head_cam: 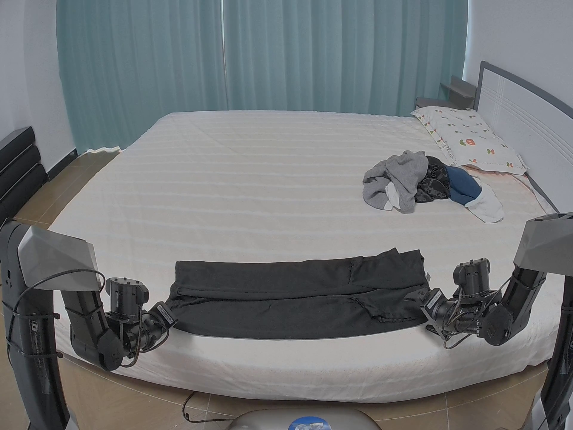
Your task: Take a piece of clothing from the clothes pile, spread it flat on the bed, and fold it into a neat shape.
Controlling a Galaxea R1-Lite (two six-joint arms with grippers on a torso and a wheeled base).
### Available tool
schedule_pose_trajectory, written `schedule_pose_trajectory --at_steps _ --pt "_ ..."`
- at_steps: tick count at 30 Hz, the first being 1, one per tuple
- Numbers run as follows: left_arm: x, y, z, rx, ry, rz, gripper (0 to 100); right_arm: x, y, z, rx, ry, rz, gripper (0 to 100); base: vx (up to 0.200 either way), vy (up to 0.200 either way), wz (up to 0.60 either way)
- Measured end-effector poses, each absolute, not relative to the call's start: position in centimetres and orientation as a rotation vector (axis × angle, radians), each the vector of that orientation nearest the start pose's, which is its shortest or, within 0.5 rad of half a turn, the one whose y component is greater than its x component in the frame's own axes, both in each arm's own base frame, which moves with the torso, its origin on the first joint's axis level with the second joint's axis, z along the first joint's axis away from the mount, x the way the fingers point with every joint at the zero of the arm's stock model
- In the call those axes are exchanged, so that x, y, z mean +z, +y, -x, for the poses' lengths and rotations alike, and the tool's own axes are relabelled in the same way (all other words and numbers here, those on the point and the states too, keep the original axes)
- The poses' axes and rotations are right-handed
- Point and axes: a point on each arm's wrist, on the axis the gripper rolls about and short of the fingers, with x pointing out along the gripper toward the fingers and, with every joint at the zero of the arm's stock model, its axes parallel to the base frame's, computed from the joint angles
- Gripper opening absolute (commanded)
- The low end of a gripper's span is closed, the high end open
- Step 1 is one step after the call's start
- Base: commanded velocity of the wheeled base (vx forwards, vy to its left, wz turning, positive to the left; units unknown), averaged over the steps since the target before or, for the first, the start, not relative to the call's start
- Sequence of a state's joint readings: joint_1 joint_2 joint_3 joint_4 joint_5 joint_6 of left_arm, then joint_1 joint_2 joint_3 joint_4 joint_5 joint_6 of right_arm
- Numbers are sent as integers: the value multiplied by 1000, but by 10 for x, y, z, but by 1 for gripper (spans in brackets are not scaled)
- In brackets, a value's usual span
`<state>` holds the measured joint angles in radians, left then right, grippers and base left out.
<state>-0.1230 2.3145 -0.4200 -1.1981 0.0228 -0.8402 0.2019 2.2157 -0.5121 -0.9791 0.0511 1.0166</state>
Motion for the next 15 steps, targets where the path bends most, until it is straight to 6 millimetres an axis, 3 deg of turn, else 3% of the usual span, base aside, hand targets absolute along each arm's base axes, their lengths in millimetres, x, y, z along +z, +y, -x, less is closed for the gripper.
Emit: schedule_pose_trajectory --at_steps 3,4,15 --pt "-35 -36 -296 200 691 754 0 -13 64 -305 -147 776 -912 100 0 0 0" --pt "-35 -36 -296 200 691 754 0 -13 64 -306 -146 769 -912 0 0 0 0" --pt "-34 -36 -296 200 689 754 0 -22 64 -312 -184 754 -897 0 0 0 0"
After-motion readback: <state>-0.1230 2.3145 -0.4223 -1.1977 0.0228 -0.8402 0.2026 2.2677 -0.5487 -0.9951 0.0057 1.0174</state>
